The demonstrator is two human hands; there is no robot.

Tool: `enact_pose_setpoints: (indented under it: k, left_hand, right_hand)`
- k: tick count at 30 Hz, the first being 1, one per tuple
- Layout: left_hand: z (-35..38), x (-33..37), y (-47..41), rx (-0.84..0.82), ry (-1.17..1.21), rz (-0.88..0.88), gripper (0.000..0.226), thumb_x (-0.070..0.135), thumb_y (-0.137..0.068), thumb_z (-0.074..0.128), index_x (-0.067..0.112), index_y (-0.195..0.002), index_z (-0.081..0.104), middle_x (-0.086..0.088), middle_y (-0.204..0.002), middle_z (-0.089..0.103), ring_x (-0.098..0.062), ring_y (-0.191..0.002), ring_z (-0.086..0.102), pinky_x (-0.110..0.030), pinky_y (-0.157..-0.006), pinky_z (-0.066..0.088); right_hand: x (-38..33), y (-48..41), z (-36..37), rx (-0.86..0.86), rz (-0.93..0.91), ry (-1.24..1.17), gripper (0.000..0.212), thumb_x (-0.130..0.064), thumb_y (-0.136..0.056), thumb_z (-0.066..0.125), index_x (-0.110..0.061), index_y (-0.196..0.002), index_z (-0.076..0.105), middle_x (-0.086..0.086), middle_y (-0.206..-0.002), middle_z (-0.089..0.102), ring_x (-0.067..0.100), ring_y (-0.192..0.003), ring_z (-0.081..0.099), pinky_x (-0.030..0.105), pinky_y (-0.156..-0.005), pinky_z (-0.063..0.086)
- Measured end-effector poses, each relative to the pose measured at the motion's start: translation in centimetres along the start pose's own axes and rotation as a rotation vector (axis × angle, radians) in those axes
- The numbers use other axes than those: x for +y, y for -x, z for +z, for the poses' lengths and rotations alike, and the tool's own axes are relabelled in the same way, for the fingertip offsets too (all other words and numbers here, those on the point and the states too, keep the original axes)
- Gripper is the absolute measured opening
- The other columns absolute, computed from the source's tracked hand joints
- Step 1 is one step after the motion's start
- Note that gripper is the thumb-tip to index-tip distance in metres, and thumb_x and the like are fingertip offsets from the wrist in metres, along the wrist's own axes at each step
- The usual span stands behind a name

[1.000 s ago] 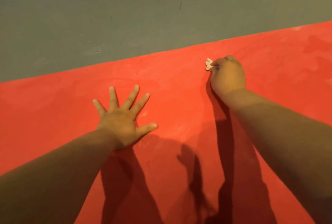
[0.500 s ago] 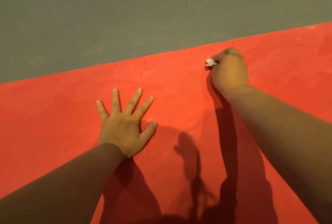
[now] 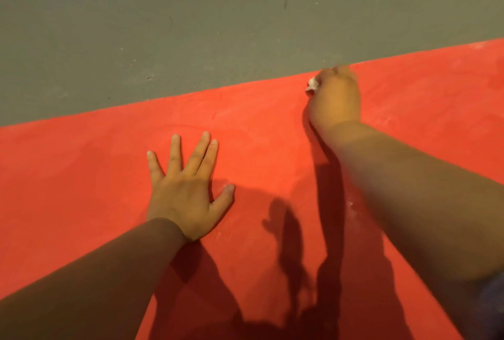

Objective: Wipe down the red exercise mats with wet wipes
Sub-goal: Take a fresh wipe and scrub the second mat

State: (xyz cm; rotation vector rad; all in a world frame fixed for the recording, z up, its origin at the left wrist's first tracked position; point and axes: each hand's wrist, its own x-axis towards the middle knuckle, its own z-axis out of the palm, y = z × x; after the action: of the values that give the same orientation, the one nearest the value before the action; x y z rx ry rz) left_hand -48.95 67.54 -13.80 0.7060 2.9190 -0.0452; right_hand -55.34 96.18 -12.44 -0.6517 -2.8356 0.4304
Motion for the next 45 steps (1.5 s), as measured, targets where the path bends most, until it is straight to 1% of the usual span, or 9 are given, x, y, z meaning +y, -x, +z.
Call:
enact_pose_setpoints:
  k: [7,14,18,22,27,30,36,41,45]
  left_hand:
    - [-0.3,0.0,-0.2,-0.022,0.006,-0.009,0.083,0.069,-0.082,0.026,0.023,-0.152,0.019,0.01,-0.159,0.011,-0.038,-0.146,0.007,-0.07,-0.108,0.007]
    - [-0.5,0.0,-0.4,-0.039,0.003,-0.008,0.084,0.069,-0.081,0.025,0.024,-0.152,0.019,0.01,-0.16,0.009,-0.037,-0.146,0.006,-0.07,-0.108,0.008]
    - [-0.8,0.0,-0.5,-0.045,0.003,-0.008,0.086,0.069,-0.08,0.028,0.022,-0.151,0.024,0.008,-0.159,0.014,-0.037,-0.145,0.009,-0.07,-0.107,0.01]
    - [-0.7,0.0,-0.6,-0.041,0.005,-0.001,0.086,0.07,-0.079,0.029,0.023,-0.151,0.022,0.009,-0.159,0.013,-0.037,-0.146,0.009,-0.07,-0.108,0.009]
    - [-0.4,-0.1,-0.7,-0.025,0.003,-0.001,0.085,0.069,-0.08,0.028,0.023,-0.151,0.021,0.01,-0.159,0.012,-0.037,-0.146,0.009,-0.07,-0.108,0.008]
    - [-0.5,-0.2,-0.7,-0.019,0.008,0.013,0.085,0.068,-0.08,0.029,0.021,-0.151,0.024,0.008,-0.159,0.014,-0.038,-0.145,0.011,-0.07,-0.107,0.01]
    - [-0.2,-0.4,-0.9,0.002,0.029,0.02,0.085,0.068,-0.08,0.027,0.023,-0.151,0.022,0.008,-0.159,0.014,-0.036,-0.145,0.01,-0.069,-0.108,0.007]
    - [0.2,-0.5,-1.2,0.023,0.034,0.006,0.085,0.07,-0.079,0.023,0.026,-0.151,0.019,0.011,-0.159,0.011,-0.033,-0.146,0.009,-0.067,-0.109,0.006]
    - [-0.3,-0.4,-1.4,-0.044,0.009,-0.013,0.085,0.073,-0.079,0.013,0.029,-0.152,0.01,0.014,-0.16,0.002,-0.03,-0.147,0.003,-0.067,-0.11,0.007]
  right_hand:
    - [-9.4,4.7,3.1,-0.265,-0.543,-0.197,0.029,-0.017,-0.094,0.051,-0.008,-0.117,0.067,0.009,-0.126,0.062,0.026,-0.117,0.054,0.024,-0.101,0.03]
    - [-1.2,-1.0,1.2,-0.095,-0.038,-0.116,0.033,-0.005,-0.089,0.045,-0.004,-0.115,0.065,0.017,-0.124,0.061,0.03,-0.117,0.055,0.035,-0.102,0.038]
    - [-8.2,2.4,3.8,-0.296,-0.296,-0.141,0.046,-0.007,-0.093,0.04,-0.011,-0.138,0.047,0.008,-0.147,0.042,0.017,-0.136,0.037,0.021,-0.113,0.016]
    - [-8.4,2.9,4.1,-0.283,-0.614,-0.054,0.043,-0.014,-0.096,0.042,-0.017,-0.139,0.047,0.002,-0.145,0.045,0.019,-0.136,0.038,0.026,-0.114,0.021]
    - [-1.4,-0.3,1.6,-0.06,-0.279,0.043,0.034,-0.013,-0.085,0.048,-0.023,-0.114,0.064,-0.003,-0.12,0.065,0.028,-0.109,0.053,0.034,-0.09,0.041]
    - [-3.3,0.5,1.9,-0.11,-0.2,0.0,0.037,-0.009,-0.087,0.045,-0.014,-0.12,0.062,0.005,-0.124,0.063,0.028,-0.114,0.053,0.033,-0.098,0.039]
    - [-4.3,7.5,0.8,-0.251,-0.706,-0.011,0.036,-0.019,-0.092,0.05,-0.024,-0.125,0.061,-0.003,-0.13,0.06,0.022,-0.109,0.056,0.035,-0.089,0.044]
    - [4.9,2.6,-3.0,-0.021,-0.035,0.139,0.025,-0.012,-0.087,0.049,-0.016,-0.103,0.068,0.013,-0.102,0.069,0.035,-0.102,0.056,0.041,-0.089,0.045]
    - [1.5,8.9,-3.2,-0.144,-0.257,0.145,0.022,-0.011,-0.089,0.05,-0.01,-0.103,0.067,0.014,-0.096,0.07,0.034,-0.088,0.062,0.036,-0.078,0.049]
